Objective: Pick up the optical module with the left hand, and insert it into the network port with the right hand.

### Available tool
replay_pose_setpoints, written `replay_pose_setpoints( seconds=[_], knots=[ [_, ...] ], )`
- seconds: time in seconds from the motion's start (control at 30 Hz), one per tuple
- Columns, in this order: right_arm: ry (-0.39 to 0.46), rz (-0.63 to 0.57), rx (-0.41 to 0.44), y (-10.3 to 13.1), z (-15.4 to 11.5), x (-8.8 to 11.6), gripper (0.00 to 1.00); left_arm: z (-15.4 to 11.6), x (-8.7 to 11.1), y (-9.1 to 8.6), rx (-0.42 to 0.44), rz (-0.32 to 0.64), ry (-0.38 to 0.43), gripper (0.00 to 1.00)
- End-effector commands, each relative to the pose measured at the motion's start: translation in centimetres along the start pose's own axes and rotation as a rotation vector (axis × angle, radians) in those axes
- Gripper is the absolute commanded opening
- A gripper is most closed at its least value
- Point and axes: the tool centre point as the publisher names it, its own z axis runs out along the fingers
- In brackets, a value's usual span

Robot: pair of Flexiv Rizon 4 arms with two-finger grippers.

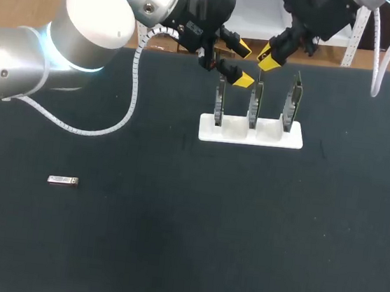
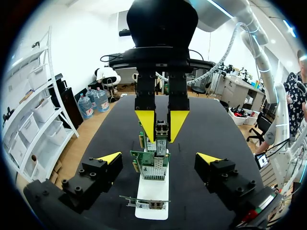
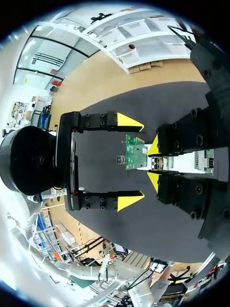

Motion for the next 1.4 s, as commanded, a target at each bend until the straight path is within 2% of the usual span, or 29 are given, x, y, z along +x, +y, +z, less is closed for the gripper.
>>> replay_pose_setpoints(
  seconds=[0.03, 0.67, 1.4],
  knots=[
    [0.000, 0.003, -0.003, -0.26, 0.21, 0.00, 0.00, 0.03, 0.03, -0.05, -0.002, 0.002, -0.001, 1.00],
    [0.012, 0.006, 0.031, -0.01, 0.05, -0.07, 0.00, 0.03, 0.03, -0.05, -0.002, 0.002, -0.001, 1.00],
    [0.016, 0.029, 0.032, 0.16, 0.42, 0.31, 0.00, 0.03, 0.03, -0.05, -0.002, 0.002, -0.001, 1.00]
  ],
)
